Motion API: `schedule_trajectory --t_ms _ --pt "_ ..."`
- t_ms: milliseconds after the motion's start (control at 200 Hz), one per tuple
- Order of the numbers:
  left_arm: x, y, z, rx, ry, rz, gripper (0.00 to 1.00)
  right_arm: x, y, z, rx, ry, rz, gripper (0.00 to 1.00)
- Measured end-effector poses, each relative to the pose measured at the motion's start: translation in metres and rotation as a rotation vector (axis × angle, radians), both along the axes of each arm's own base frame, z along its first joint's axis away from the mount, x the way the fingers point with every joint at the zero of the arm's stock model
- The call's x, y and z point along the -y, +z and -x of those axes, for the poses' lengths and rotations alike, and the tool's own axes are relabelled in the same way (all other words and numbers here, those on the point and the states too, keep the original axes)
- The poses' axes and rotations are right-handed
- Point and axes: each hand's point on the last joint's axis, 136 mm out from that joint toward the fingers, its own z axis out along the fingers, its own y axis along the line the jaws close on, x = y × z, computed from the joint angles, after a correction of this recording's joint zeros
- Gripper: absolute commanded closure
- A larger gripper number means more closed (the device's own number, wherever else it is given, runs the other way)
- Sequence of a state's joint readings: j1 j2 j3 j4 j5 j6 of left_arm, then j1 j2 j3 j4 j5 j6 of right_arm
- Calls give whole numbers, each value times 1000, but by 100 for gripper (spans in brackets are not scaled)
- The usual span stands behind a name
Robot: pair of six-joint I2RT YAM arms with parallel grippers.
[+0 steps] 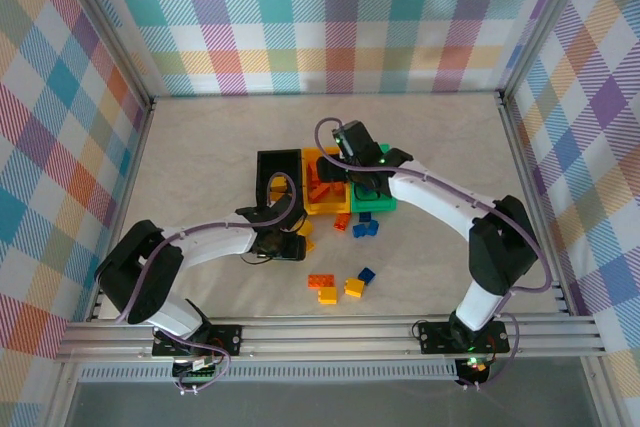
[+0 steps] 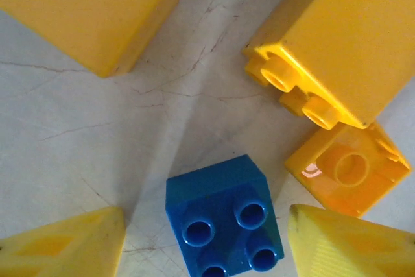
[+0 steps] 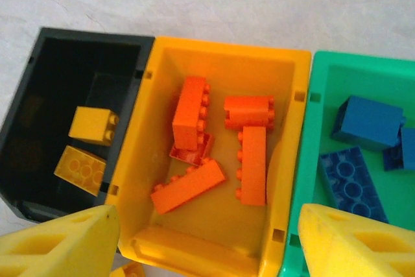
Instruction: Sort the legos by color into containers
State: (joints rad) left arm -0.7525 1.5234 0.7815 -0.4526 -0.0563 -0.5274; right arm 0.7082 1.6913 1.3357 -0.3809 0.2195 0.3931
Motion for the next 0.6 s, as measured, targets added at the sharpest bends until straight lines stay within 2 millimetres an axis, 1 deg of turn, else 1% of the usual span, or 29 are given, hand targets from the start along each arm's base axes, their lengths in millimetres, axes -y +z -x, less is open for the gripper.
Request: schedule_trajectory --t_ms 50,130,155,205,265,320,375,495,545,600 --pt "-2 -1 -1 4 4 -12 43 2 -5 2 -11 -2 7 26" --pt "-4 -2 -2 8 9 -26 43 3 -9 4 -18 -3 12 26" --pt "-5 -2 -2 9 10 -28 40 3 -10 4 -20 -3 13 26" --pt "-4 -2 -2 8 13 -26 30 3 -9 4 -19 -5 10 27" --pt "-2 -3 -3 13 8 -22 29 3 -9 3 -16 -6 7 27" --pt "-2 -3 -4 20 8 -27 40 3 -10 3 -15 -7 4 27" --pt "-5 -3 -5 26 5 -46 48 3 -9 4 -13 -7 2 27" --pt "-10 -4 -6 35 7 -72 57 6 -5 7 -3 -8 -5 27" --pt "-11 -4 -6 38 1 -83 63 8 -3 9 0 -8 -9 27" --pt "-12 -3 -6 39 -4 -88 67 9 1 10 6 -8 -14 27"
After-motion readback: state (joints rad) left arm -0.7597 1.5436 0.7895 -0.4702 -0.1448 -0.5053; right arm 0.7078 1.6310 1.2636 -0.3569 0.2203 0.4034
